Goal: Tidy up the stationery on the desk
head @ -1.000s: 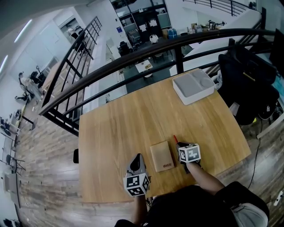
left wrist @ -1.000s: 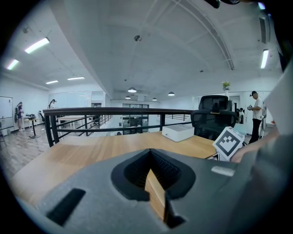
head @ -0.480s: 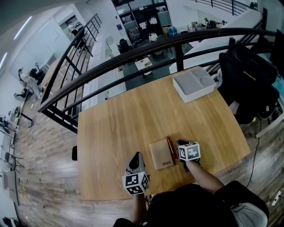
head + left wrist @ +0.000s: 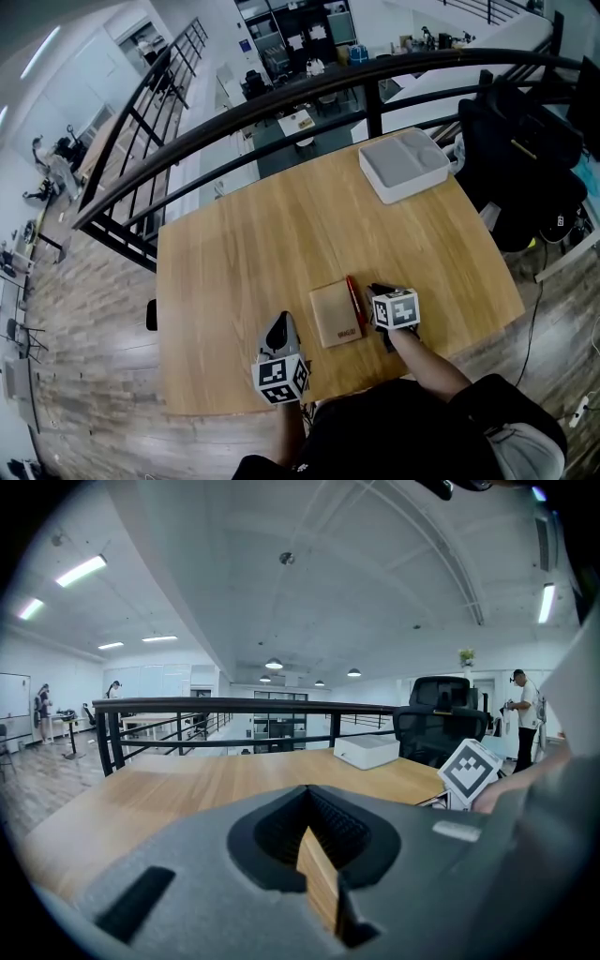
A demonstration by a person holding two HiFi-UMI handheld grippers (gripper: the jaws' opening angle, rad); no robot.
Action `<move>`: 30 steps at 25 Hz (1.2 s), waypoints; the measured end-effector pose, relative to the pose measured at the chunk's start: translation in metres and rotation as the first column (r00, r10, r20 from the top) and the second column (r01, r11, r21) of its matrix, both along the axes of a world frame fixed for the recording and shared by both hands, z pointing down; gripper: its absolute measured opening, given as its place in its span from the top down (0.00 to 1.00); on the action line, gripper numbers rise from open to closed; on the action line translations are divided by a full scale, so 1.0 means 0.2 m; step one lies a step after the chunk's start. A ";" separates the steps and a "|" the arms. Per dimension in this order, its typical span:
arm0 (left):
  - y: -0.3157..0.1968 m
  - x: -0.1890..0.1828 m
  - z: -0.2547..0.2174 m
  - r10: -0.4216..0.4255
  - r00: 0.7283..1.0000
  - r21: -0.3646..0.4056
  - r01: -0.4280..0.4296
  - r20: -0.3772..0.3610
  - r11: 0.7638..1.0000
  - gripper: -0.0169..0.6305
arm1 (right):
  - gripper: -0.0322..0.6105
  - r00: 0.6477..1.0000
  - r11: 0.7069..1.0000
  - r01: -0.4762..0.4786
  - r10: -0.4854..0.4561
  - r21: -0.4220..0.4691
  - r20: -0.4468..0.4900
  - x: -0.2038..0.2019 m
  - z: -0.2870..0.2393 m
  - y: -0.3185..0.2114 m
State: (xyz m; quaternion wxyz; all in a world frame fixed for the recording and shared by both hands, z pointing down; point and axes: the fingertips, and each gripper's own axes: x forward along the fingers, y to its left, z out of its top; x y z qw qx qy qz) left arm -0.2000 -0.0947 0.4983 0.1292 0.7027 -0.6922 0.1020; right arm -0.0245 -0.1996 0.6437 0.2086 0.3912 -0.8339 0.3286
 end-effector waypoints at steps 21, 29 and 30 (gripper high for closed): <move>0.04 0.11 -0.04 0.039 0.999 0.026 -0.039 -0.007 0.999 0.98 | 0.93 0.990 0.974 0.048 -0.076 0.222 0.121 0.01 -0.40 0.06; 0.06 0.17 -0.04 0.044 0.999 0.030 -0.044 0.001 0.999 0.98 | 0.93 0.982 0.964 0.095 -0.131 0.249 0.133 0.03 -0.45 0.12; 0.06 0.18 -0.04 0.043 0.999 0.030 -0.043 0.002 0.999 0.98 | 0.93 0.982 0.964 0.096 -0.133 0.249 0.137 0.03 -0.45 0.13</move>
